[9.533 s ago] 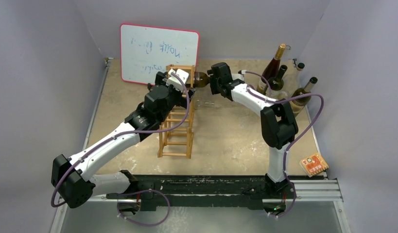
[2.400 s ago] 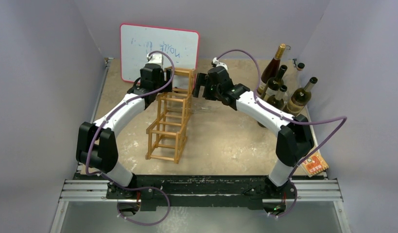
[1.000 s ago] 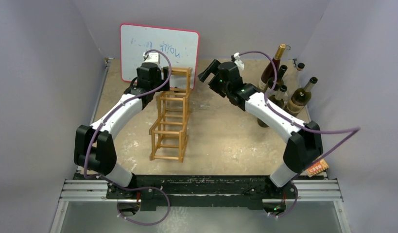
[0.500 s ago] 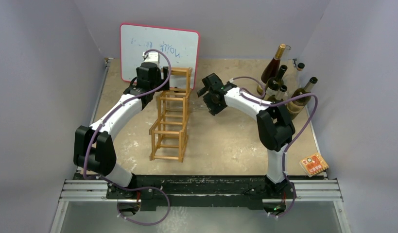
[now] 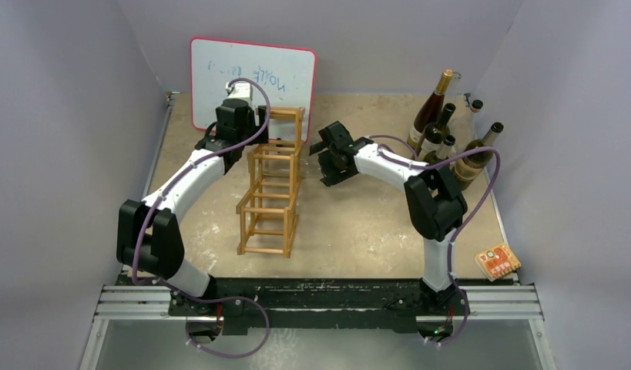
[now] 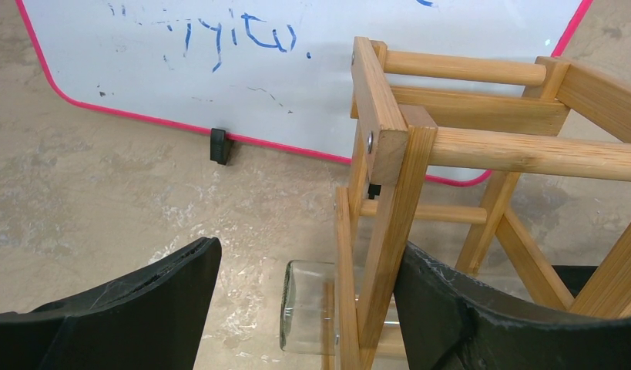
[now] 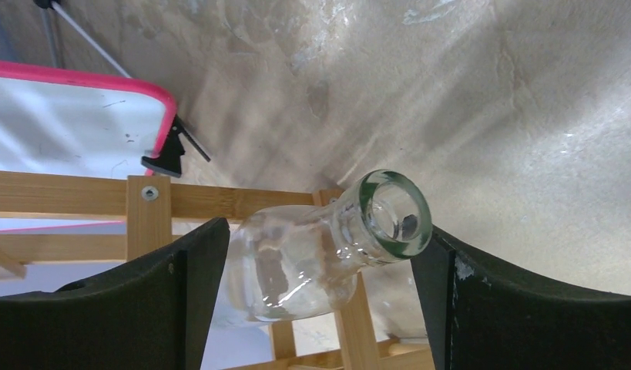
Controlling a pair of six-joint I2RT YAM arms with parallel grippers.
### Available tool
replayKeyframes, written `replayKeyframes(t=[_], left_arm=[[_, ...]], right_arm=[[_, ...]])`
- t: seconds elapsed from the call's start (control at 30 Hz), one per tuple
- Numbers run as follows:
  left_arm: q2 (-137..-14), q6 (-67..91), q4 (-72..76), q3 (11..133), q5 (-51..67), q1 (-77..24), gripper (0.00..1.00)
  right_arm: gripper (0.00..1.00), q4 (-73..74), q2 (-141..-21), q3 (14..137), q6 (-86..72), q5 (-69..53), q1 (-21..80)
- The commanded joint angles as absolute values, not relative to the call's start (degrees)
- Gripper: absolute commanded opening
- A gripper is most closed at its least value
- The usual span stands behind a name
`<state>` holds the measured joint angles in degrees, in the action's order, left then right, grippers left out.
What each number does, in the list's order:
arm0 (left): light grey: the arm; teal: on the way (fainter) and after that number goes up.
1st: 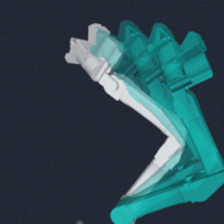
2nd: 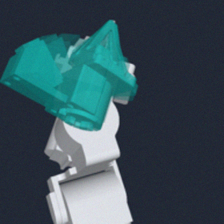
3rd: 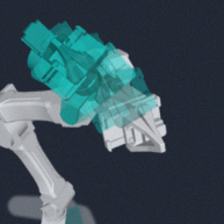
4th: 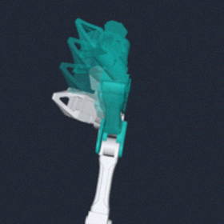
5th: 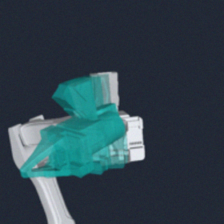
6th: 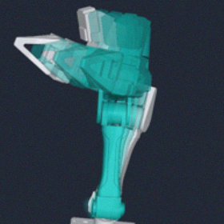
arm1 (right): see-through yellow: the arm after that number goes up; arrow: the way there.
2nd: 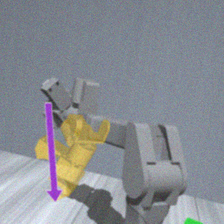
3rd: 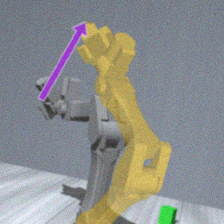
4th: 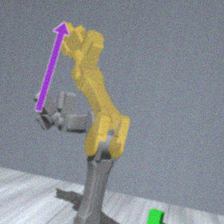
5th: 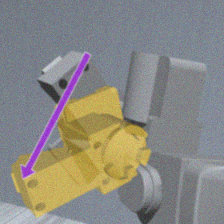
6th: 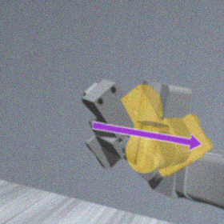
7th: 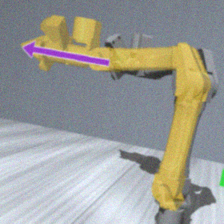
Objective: Take the wine bottle off the wine rack
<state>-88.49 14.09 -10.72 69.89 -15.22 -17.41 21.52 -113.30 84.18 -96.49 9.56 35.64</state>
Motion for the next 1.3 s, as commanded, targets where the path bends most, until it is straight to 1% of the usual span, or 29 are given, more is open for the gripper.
replayKeyframes(t=[0.0,0.17,0.2,0.23,0.27,0.47,0.53,0.7,0.8,0.93,1.13,1.27], left_arm=[[-87.49,14.94,-8.01,72.29,-14.78,-16.78,0.79],[-87.70,15.24,-7.94,72.33,-14.27,-16.76,0.79],[-87.74,15.29,-7.97,72.33,-14.25,-16.78,0.79],[-87.86,15.29,-7.92,72.33,-14.21,-16.71,0.79],[-87.93,15.29,-7.94,72.32,-14.17,-16.78,0.79],[-88.11,15.38,-7.98,72.33,-13.93,-16.79,0.78],[-88.14,15.38,-7.92,72.33,-13.98,-16.79,0.78],[-88.21,15.53,-8.00,72.34,-14.27,-16.65,0.78],[-88.37,15.73,-8.06,72.33,-14.64,-16.52,0.78],[-88.76,15.95,-8.24,72.43,-14.71,-16.26,0.78],[-88.99,15.84,-9.02,72.74,-16.21,-15.96,0.76],[-88.63,15.61,-9.14,72.69,-17.35,-15.83,0.75]], right_arm=[[0.85,19.18,-113.11,83.27,-102.34,9.84,35.90],[0.81,18.12,-113.00,81.96,-106.17,9.60,35.90],[0.77,17.31,-112.97,81.59,-106.71,9.74,35.89],[0.71,16.83,-113.01,81.24,-107.30,9.75,35.94],[0.69,16.39,-113.00,80.91,-107.87,9.67,35.95],[0.64,15.26,-112.98,79.56,-111.06,9.67,35.92],[0.59,15.10,-112.74,79.10,-111.58,9.49,35.93],[0.42,14.65,-111.53,77.87,-111.85,8.77,35.93],[0.31,14.68,-110.55,77.08,-111.73,10.17,35.90],[0.22,15.11,-109.42,76.24,-111.43,11.84,35.80],[0.14,14.87,-107.75,74.58,-111.70,13.23,35.24],[0.13,12.46,-107.18,73.34,-110.63,13.11,33.92]])
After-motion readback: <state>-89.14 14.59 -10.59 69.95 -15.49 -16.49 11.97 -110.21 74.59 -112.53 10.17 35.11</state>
